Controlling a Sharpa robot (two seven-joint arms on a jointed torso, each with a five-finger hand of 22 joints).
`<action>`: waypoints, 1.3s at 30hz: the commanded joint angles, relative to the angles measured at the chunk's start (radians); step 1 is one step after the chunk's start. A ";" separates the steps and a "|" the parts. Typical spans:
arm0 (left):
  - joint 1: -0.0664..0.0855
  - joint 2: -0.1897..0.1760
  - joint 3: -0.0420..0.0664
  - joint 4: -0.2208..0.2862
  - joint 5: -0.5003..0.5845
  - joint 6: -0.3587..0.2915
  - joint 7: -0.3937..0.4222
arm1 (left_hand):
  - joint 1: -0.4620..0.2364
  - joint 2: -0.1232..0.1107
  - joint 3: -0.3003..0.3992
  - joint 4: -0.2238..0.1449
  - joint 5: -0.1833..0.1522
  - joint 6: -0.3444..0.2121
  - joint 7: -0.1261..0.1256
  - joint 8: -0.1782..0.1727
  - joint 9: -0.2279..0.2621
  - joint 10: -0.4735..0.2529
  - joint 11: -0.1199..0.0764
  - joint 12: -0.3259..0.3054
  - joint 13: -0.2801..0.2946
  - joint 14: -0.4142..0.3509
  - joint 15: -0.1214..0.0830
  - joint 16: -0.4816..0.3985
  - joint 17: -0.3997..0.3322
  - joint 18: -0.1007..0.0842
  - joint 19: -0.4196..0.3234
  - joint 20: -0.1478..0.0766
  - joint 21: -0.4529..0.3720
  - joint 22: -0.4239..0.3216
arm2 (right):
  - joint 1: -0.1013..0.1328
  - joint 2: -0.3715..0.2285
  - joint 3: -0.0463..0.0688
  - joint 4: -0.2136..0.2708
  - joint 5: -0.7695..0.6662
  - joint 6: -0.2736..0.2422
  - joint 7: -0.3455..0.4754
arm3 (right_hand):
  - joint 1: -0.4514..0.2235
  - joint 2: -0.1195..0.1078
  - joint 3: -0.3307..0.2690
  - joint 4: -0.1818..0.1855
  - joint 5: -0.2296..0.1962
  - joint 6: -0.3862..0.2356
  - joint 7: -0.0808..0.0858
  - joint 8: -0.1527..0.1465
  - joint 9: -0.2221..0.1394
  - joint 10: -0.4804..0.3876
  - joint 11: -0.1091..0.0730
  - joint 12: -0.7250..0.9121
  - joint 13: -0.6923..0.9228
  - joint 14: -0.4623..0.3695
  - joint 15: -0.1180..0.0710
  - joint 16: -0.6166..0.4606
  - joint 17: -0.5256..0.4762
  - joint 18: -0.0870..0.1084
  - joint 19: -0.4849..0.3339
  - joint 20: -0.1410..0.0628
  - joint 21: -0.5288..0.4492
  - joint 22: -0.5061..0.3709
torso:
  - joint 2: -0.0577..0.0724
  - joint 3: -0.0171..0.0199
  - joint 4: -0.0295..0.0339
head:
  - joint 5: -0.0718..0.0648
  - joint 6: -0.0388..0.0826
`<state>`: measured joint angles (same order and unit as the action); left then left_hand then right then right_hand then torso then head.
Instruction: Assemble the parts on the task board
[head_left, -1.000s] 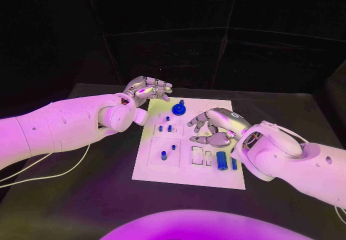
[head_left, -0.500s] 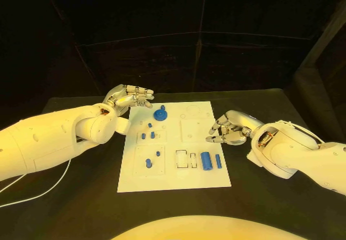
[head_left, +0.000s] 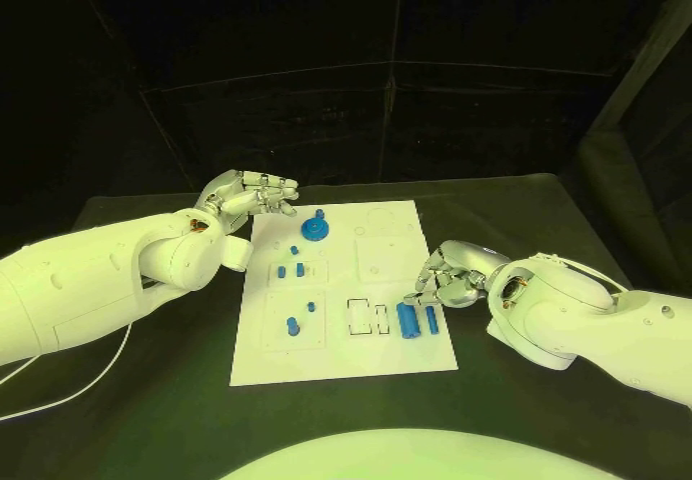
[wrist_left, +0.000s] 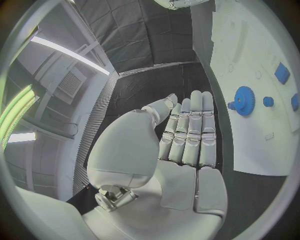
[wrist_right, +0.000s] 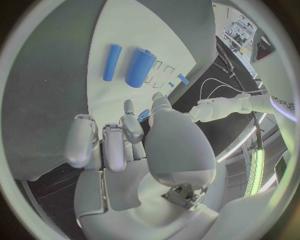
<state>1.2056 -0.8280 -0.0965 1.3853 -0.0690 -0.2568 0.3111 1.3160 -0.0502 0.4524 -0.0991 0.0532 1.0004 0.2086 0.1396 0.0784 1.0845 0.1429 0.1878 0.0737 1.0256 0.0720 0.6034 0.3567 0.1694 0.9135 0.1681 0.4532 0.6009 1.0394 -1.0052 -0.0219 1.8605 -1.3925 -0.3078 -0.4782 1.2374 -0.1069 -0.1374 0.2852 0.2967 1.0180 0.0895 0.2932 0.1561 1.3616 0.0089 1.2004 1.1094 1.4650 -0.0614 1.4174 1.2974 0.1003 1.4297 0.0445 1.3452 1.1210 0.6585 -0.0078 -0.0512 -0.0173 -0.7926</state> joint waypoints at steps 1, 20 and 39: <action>0.002 -0.001 0.001 0.003 -0.002 0.012 0.007 | -0.013 0.000 -0.008 -0.001 -0.003 -0.006 -0.001 0.002 -0.001 -0.008 -0.002 0.004 -0.001 0.002 0.004 -0.006 -0.001 0.010 0.001 0.009 -0.004 -0.001 | -0.005 0.006 0.000 0.001 -0.066 0.041 -0.044 | 0.016 0.000 -0.009 0.001 0.004 -0.010 0.000 0.008 0.003 0.009 0.000 0.012 0.014 0.065 -0.002 0.011 0.017 -0.022 0.013 -0.001 0.010 0.017 | 0.000 -0.0006 0.0009 | 0.003 -0.003; 0.002 -0.007 0.001 0.006 -0.002 0.012 0.008 | -0.013 0.000 -0.008 -0.001 -0.003 -0.006 -0.001 0.002 -0.001 -0.008 -0.002 0.004 -0.001 0.002 0.004 -0.006 -0.001 0.010 0.001 0.009 -0.004 -0.001 | -0.041 0.040 -0.001 -0.004 -0.116 0.115 -0.094 | -0.046 0.014 -0.046 0.009 0.006 -0.017 -0.003 0.045 0.026 0.006 -0.002 0.022 0.048 0.064 -0.003 0.023 0.033 -0.024 0.012 -0.001 0.022 0.035 | 0.000 -0.0013 -0.0013 | 0.004 -0.011; 0.002 -0.010 0.001 0.006 -0.002 0.011 0.006 | -0.013 0.001 -0.008 0.000 -0.002 -0.007 -0.002 0.002 -0.001 -0.009 -0.002 0.005 -0.001 0.002 0.004 -0.006 -0.002 0.011 0.001 0.009 -0.005 -0.002 | -0.074 0.087 -0.001 -0.041 -0.158 0.146 -0.121 | -0.036 0.034 -0.040 0.003 0.033 -0.020 -0.007 0.072 0.042 0.009 -0.005 0.025 0.065 0.065 -0.005 0.028 0.041 -0.026 0.012 -0.002 0.028 0.045 | 0.000 -0.0015 -0.0001 | 0.012 -0.017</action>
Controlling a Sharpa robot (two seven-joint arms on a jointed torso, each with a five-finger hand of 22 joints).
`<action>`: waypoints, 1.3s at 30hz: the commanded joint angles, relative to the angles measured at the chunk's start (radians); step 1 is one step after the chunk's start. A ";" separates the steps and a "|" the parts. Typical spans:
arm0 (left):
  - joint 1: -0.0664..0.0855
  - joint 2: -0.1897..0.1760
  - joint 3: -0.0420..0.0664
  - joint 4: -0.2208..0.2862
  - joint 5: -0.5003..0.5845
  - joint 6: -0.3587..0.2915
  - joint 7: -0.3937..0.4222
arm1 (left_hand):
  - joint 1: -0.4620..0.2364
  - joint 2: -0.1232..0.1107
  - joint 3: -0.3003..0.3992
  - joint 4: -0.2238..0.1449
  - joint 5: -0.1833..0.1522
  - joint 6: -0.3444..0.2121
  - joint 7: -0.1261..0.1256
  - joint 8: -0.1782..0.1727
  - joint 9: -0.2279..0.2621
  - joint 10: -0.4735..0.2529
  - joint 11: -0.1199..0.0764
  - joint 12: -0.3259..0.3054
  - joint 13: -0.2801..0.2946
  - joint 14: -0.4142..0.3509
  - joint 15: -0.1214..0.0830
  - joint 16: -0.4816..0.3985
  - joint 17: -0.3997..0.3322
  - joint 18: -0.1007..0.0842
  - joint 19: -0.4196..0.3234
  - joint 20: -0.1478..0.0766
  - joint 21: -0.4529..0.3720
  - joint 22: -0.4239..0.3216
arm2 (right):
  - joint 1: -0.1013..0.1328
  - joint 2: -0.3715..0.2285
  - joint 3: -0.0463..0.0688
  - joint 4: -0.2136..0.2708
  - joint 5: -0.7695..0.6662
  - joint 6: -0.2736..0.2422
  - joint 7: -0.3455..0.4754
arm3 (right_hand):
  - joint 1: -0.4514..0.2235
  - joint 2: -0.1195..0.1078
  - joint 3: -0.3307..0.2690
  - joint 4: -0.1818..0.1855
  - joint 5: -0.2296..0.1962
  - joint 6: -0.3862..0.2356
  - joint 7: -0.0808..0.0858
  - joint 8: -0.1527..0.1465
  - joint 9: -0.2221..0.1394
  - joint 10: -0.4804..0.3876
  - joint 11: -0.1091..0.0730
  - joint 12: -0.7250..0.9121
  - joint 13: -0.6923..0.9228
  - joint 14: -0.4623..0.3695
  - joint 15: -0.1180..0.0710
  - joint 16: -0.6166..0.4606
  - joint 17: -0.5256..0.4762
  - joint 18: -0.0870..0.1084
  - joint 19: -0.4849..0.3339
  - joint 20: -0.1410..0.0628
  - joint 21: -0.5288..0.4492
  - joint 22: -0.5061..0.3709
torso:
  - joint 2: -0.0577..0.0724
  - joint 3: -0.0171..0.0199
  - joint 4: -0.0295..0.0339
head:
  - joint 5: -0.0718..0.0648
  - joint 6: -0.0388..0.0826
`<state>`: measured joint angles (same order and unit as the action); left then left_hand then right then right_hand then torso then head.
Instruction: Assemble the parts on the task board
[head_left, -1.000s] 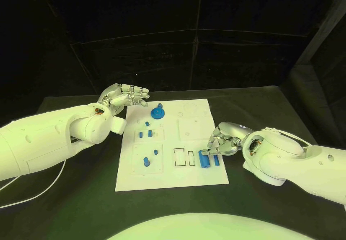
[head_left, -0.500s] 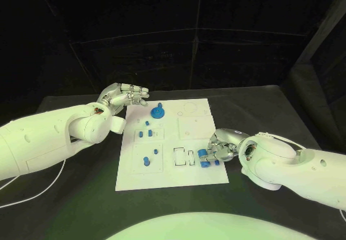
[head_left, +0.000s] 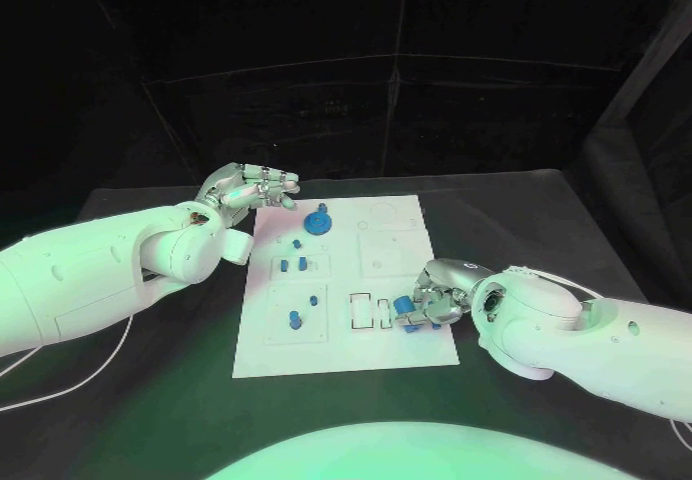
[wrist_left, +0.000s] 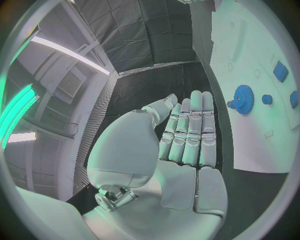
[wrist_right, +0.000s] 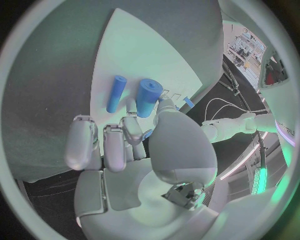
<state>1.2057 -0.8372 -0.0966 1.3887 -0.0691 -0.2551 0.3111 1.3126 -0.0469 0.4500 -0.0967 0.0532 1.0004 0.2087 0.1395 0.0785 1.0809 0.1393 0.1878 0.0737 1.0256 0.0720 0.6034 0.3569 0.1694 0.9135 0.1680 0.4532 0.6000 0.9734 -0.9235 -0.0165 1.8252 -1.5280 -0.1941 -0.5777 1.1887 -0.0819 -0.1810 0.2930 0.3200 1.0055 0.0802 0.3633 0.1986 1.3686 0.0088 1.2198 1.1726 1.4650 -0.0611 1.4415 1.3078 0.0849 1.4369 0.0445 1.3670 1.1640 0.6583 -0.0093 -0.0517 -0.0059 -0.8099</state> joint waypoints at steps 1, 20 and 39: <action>0.002 -0.001 0.001 0.003 -0.002 0.010 0.006 | -0.010 -0.003 -0.006 -0.002 -0.002 -0.007 -0.002 0.002 -0.001 -0.005 0.002 0.005 -0.001 0.002 0.004 -0.006 -0.002 0.011 0.001 0.009 -0.005 -0.001 | -0.008 0.007 -0.006 -0.006 -0.024 0.025 -0.022 | 0.018 0.013 0.004 -0.005 0.018 -0.009 0.002 0.005 0.001 0.002 -0.005 0.005 0.004 0.065 -0.005 0.005 0.032 -0.010 0.005 -0.003 0.007 0.002 | 0.000 -0.0002 -0.0002 | 0.001 0.000; 0.002 0.004 0.001 0.002 -0.002 0.011 0.005 | -0.010 -0.003 -0.006 -0.002 -0.002 -0.007 -0.002 0.002 -0.001 -0.005 0.002 0.005 -0.001 0.002 0.004 -0.006 -0.002 0.011 0.001 0.009 -0.005 -0.001 | -0.008 -0.029 -0.005 0.081 0.088 -0.305 0.082 | 0.092 0.068 0.012 -0.015 0.180 -0.019 -0.001 0.034 0.020 0.017 -0.010 0.013 0.036 0.068 -0.010 0.016 0.051 -0.011 0.006 -0.007 0.014 0.013 | 0.001 -0.0008 0.0005 | 0.010 0.001; 0.002 0.012 0.001 -0.002 -0.002 0.014 0.004 | -0.010 -0.003 -0.006 -0.002 -0.002 -0.007 -0.002 0.002 -0.001 -0.005 0.002 0.005 -0.001 0.002 0.004 -0.006 -0.002 0.011 0.001 0.009 -0.005 -0.001 | -0.007 0.095 -0.005 0.023 0.163 -0.178 -0.002 | 0.047 0.095 -0.016 -0.004 0.136 0.016 -0.014 0.052 0.035 0.029 -0.019 0.010 0.046 0.068 -0.015 0.019 0.055 -0.012 0.009 -0.010 0.018 0.019 | 0.000 -0.0025 0.0003 | 0.020 0.000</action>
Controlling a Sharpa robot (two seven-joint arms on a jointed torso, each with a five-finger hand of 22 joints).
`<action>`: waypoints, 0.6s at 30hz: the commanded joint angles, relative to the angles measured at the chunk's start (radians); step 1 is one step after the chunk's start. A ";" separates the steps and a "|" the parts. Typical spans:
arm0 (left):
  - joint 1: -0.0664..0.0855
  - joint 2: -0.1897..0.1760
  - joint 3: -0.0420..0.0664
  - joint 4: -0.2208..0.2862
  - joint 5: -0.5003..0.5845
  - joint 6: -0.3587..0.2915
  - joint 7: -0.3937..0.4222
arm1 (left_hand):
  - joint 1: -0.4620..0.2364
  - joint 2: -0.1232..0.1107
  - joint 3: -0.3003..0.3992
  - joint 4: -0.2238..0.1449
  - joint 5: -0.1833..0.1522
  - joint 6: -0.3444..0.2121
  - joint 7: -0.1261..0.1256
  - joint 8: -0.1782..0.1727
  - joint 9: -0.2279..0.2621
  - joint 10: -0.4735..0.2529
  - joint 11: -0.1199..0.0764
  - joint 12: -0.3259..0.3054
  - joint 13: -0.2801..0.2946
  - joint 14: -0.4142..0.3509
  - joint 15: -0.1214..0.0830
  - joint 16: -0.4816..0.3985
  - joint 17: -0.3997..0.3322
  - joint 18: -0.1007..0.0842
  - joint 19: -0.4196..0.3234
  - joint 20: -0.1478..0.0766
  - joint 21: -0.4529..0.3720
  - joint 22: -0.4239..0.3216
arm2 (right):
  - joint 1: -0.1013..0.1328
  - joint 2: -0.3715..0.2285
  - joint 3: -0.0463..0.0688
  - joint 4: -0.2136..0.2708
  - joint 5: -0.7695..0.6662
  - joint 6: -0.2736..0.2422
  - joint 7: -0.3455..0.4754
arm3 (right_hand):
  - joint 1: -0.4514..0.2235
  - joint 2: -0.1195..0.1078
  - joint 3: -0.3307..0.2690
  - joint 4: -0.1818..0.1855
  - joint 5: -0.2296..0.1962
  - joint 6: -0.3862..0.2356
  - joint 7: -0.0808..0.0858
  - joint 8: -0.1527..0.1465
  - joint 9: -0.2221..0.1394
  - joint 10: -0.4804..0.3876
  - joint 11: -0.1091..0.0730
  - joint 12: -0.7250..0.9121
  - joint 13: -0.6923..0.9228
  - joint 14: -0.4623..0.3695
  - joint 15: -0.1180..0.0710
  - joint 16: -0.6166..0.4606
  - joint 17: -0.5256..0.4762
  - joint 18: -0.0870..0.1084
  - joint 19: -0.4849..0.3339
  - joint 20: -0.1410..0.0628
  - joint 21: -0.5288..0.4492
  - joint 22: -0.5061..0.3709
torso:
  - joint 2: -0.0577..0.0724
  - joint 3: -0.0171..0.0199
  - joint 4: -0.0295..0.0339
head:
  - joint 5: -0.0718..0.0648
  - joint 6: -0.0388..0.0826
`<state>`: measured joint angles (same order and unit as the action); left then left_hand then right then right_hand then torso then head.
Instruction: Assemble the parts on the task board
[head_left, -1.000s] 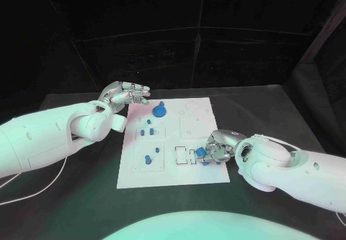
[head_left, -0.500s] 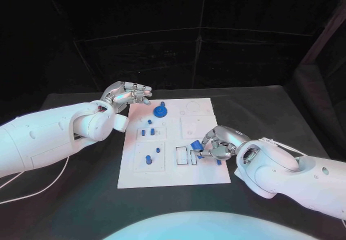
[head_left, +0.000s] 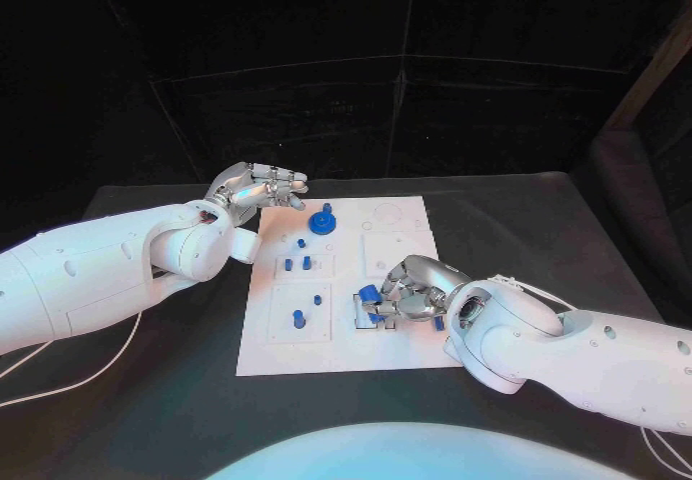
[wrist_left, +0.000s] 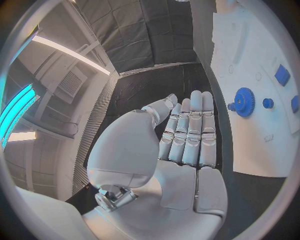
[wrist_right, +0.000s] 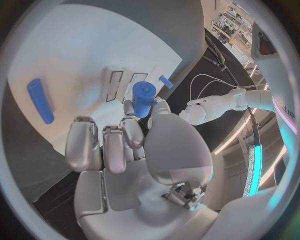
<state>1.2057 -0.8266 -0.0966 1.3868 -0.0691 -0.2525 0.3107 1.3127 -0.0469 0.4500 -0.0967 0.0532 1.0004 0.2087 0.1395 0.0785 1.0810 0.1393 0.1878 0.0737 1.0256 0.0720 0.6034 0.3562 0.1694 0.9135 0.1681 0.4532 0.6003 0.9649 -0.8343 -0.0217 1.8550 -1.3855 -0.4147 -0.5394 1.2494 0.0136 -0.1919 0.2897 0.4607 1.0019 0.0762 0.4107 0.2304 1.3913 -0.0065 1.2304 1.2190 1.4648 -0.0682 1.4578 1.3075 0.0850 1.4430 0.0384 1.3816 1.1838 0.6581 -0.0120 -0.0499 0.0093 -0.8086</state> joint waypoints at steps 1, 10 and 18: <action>0.002 0.002 0.001 0.000 -0.002 0.012 0.004 | -0.010 -0.003 -0.006 -0.002 -0.002 -0.007 -0.002 0.002 -0.001 -0.005 0.002 0.005 -0.001 0.002 0.004 -0.006 -0.001 0.011 0.001 0.009 -0.005 -0.001 | 0.002 0.012 0.001 -0.013 0.018 0.047 -0.050 | -0.017 0.003 -0.008 -0.001 -0.009 0.025 -0.012 0.007 0.006 0.007 -0.006 -0.002 -0.001 0.068 -0.010 0.003 0.057 -0.012 0.003 -0.005 0.004 0.000 | 0.000 0.0001 -0.0020 | 0.007 -0.001; 0.002 0.005 0.001 -0.001 -0.002 0.015 0.004 | -0.011 -0.003 -0.007 -0.002 -0.002 -0.008 -0.002 0.003 -0.002 -0.007 0.002 0.006 -0.001 0.003 0.004 -0.007 -0.002 0.011 0.002 0.009 -0.006 -0.003 | 0.002 0.038 0.001 -0.040 0.001 0.083 -0.083 | -0.037 0.018 -0.024 -0.001 -0.030 0.054 -0.026 0.029 0.024 0.015 -0.017 -0.007 0.003 0.070 -0.019 0.007 0.066 -0.012 0.006 -0.014 0.004 0.003 | 0.001 0.0017 -0.0011 | 0.011 -0.002; 0.002 0.006 0.001 -0.002 -0.002 0.018 0.006 | -0.011 -0.003 -0.007 -0.002 -0.002 -0.008 -0.002 0.003 -0.002 -0.007 0.002 0.006 -0.001 0.003 0.004 -0.007 -0.002 0.011 0.002 0.009 -0.006 -0.003 | 0.002 0.056 0.001 -0.047 -0.016 0.071 -0.098 | -0.087 0.035 -0.055 -0.001 -0.151 0.056 -0.032 0.043 0.040 0.020 -0.022 -0.016 0.004 0.070 -0.024 0.008 0.069 -0.013 0.007 -0.020 0.003 0.004 | 0.001 0.0018 -0.0037 | 0.012 -0.002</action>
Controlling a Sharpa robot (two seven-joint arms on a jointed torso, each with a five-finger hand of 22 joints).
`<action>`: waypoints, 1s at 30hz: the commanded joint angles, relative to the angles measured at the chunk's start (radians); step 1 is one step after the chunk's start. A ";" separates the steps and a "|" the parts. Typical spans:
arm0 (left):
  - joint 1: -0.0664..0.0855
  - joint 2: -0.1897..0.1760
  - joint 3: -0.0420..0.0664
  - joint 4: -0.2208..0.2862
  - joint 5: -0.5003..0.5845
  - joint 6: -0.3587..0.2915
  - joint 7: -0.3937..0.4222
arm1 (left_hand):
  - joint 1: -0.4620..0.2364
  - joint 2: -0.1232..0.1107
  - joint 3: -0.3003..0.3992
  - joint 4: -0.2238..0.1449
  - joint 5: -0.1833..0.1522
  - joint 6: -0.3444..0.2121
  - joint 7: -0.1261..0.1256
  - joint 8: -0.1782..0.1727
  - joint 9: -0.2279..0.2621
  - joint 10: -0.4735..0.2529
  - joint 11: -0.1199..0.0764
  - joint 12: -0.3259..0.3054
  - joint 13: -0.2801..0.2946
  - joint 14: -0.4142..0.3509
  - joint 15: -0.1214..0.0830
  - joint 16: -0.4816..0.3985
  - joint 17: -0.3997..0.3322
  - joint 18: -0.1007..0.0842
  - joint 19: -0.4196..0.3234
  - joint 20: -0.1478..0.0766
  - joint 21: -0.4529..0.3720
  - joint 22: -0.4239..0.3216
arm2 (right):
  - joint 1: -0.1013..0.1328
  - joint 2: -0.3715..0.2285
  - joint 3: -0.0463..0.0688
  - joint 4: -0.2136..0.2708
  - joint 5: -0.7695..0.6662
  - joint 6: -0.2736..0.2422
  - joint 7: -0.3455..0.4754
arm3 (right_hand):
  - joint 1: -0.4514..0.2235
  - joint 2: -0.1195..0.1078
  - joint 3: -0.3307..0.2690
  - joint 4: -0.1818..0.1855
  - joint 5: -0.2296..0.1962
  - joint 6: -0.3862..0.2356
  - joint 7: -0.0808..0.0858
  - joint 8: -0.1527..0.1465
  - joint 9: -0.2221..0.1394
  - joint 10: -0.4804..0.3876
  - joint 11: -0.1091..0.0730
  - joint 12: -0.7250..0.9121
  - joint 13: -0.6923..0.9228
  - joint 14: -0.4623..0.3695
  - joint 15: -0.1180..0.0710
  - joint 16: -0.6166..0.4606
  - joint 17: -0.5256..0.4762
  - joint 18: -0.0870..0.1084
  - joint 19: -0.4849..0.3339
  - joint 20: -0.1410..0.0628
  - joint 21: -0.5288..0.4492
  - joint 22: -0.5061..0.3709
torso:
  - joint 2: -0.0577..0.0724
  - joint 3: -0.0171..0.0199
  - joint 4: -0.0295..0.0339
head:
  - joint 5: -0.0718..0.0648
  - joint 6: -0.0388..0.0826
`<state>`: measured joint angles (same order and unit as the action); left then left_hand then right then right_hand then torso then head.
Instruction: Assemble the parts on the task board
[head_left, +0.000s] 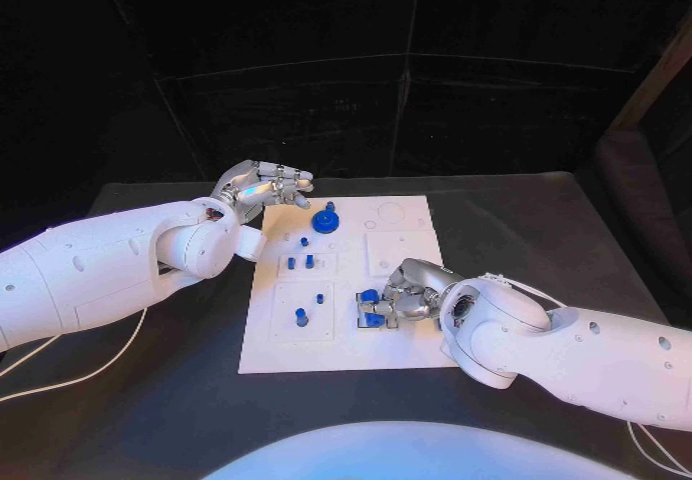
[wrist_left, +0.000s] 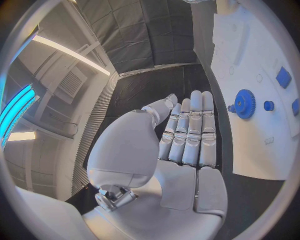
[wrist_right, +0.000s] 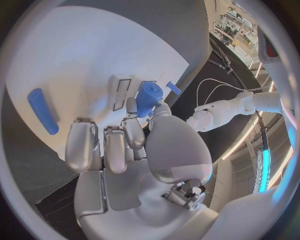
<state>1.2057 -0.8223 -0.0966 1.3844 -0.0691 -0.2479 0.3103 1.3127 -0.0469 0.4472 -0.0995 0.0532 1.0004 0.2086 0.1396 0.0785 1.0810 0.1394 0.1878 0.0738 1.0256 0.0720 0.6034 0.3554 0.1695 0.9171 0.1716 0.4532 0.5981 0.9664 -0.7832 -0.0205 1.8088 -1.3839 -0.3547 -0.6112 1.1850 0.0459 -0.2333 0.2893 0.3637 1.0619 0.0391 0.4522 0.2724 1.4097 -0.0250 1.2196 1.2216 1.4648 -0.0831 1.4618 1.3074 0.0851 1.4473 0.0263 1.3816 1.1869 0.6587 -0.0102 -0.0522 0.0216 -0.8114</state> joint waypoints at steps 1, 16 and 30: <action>0.002 0.003 0.001 0.000 -0.002 0.014 0.006 | -0.011 -0.003 -0.004 0.000 -0.002 -0.008 -0.002 0.003 -0.002 -0.007 0.002 0.006 -0.001 0.003 0.004 -0.007 -0.001 0.011 -0.002 0.006 -0.006 -0.001 | 0.001 0.007 0.000 -0.002 -0.020 0.008 -0.025 | -0.041 0.005 -0.024 -0.004 -0.095 -0.006 0.005 0.004 0.001 0.001 -0.004 -0.007 0.002 0.070 -0.010 0.004 0.070 -0.013 0.003 -0.009 0.003 0.000 | 0.000 0.0001 -0.0010 | 0.000 0.001; 0.002 0.005 0.001 -0.001 -0.002 0.016 0.005 | -0.011 -0.003 -0.004 0.000 -0.002 -0.008 -0.002 0.003 -0.002 -0.007 0.002 0.006 -0.001 0.003 0.004 -0.007 -0.001 0.011 -0.002 0.006 -0.006 -0.001 | 0.001 0.014 0.000 -0.002 -0.056 0.028 -0.021 | -0.226 -0.082 0.053 -0.003 -0.251 -0.031 0.008 0.022 0.035 -0.004 -0.001 -0.041 0.001 0.069 -0.007 -0.002 0.066 -0.015 0.005 -0.007 0.004 0.011 | 0.000 0.0001 -0.0012 | -0.003 0.000; 0.002 0.001 0.001 -0.001 -0.002 0.016 0.005 | -0.011 -0.003 -0.004 0.000 -0.002 -0.008 -0.002 0.003 -0.002 -0.007 0.002 0.006 -0.001 0.003 0.004 -0.007 -0.001 0.011 -0.002 0.006 -0.006 -0.001 | 0.000 -0.037 0.000 0.033 -0.050 -0.009 0.086 | 0.024 -0.062 0.069 -0.096 -0.135 -0.047 0.011 0.024 0.049 -0.004 0.001 -0.047 0.012 0.070 -0.006 -0.001 0.072 -0.016 0.005 -0.006 0.008 0.021 | 0.000 0.0013 -0.0041 | -0.002 -0.001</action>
<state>1.2057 -0.8210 -0.0969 1.3828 -0.0692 -0.2422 0.3101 1.3127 -0.0470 0.4473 -0.0995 0.0532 1.0004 0.2087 0.1395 0.0785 1.0810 0.1394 0.1878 0.0738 1.0256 0.0720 0.6034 0.3556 0.1695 0.9170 0.1715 0.4532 0.5984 0.9657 -0.8185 -0.0210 1.8351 -1.4304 -0.3444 -0.5822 1.2027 -0.0156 -0.1652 0.1969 0.2248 1.0243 0.0510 0.4761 0.3205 1.4095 -0.0249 1.1760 1.2336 1.4684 -0.0864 1.4617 1.3079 0.0851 1.4510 0.0227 1.3862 1.2082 0.6587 -0.0093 -0.0552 0.0198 -0.8121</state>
